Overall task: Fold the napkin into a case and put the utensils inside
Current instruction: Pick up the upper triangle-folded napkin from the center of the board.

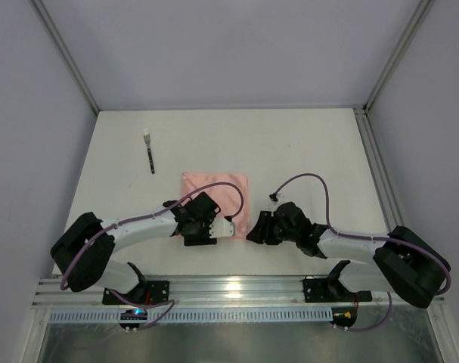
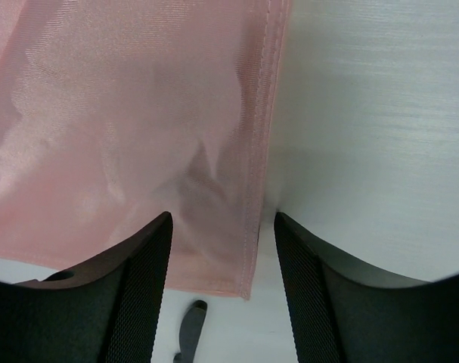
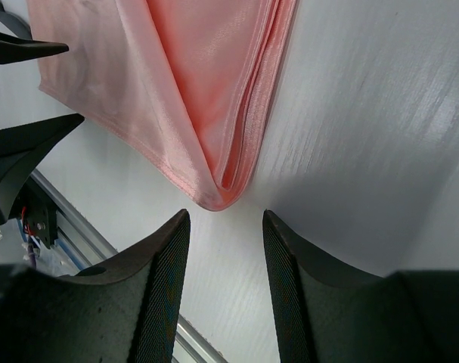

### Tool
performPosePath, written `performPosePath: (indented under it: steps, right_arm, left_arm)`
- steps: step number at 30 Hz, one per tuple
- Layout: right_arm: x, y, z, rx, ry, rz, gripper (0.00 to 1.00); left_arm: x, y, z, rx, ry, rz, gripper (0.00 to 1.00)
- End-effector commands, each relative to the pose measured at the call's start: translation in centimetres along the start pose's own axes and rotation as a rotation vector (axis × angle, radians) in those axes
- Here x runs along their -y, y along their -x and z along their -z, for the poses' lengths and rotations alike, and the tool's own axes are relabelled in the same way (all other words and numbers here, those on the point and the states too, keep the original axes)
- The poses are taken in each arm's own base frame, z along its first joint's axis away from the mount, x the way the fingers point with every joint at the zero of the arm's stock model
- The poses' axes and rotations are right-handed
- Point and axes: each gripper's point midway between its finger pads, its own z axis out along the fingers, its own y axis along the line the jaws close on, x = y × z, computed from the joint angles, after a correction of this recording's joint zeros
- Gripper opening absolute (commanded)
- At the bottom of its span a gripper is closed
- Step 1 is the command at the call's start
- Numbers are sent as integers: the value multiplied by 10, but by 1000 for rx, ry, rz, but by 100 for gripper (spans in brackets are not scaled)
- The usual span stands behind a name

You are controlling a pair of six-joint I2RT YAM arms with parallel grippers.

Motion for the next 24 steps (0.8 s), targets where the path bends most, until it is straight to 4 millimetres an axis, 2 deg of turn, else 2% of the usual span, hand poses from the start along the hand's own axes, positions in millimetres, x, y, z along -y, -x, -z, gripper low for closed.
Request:
performPosePath:
  steps: [1, 3, 4, 6, 7, 9, 10, 11, 14, 15, 17, 18, 19, 21, 24]
  right_arm:
    - [-5, 8, 4, 29, 9, 27, 48]
    - [-5, 8, 6, 30, 10, 31, 48]
    - [-7, 10, 7, 37, 14, 35, 48]
    - [-9, 12, 8, 44, 20, 35, 48]
    - [-8, 12, 8, 45, 19, 36, 48]
    - [-11, 15, 10, 56, 30, 40, 48]
    - [-13, 15, 11, 52, 37, 47, 48]
    - [-16, 17, 13, 58, 47, 57, 48]
    - [-30, 22, 18, 55, 104, 142, 48]
    - [-40, 30, 21, 70, 129, 184, 48]
    - [-45, 36, 28, 74, 137, 310, 48]
    - [-63, 53, 39, 124, 168, 366, 48]
    - [-63, 56, 44, 124, 151, 412, 48]
    - [-80, 78, 64, 218, 175, 570, 48]
    - [-89, 87, 86, 303, 196, 756, 48]
  left_arm:
    - [1, -17, -14, -75, 30, -21, 58]
    - [2, -20, -17, -80, 41, -23, 52]
    - [3, -19, -17, -75, 39, -15, 45]
    - [7, -19, -19, -72, 23, -10, 37]
    - [9, -17, -20, -61, 17, -8, 25]
    - [10, -17, -20, -49, 17, -5, 14]
    - [10, -17, -20, -45, 17, -5, 3]
    - [10, -16, -20, -38, 23, -6, 0]
    - [7, -10, -14, -10, 31, -10, 0]
    - [3, -3, -8, 17, 40, -11, 0]
    - [6, 6, 0, 60, 9, -17, 0]
    - [8, 6, 5, 61, -10, -16, 0]
    - [4, 13, 12, 86, -4, -15, 0]
    - [4, 13, 17, 96, -32, -7, 0]
    - [0, 15, 22, 115, -61, 10, 0]
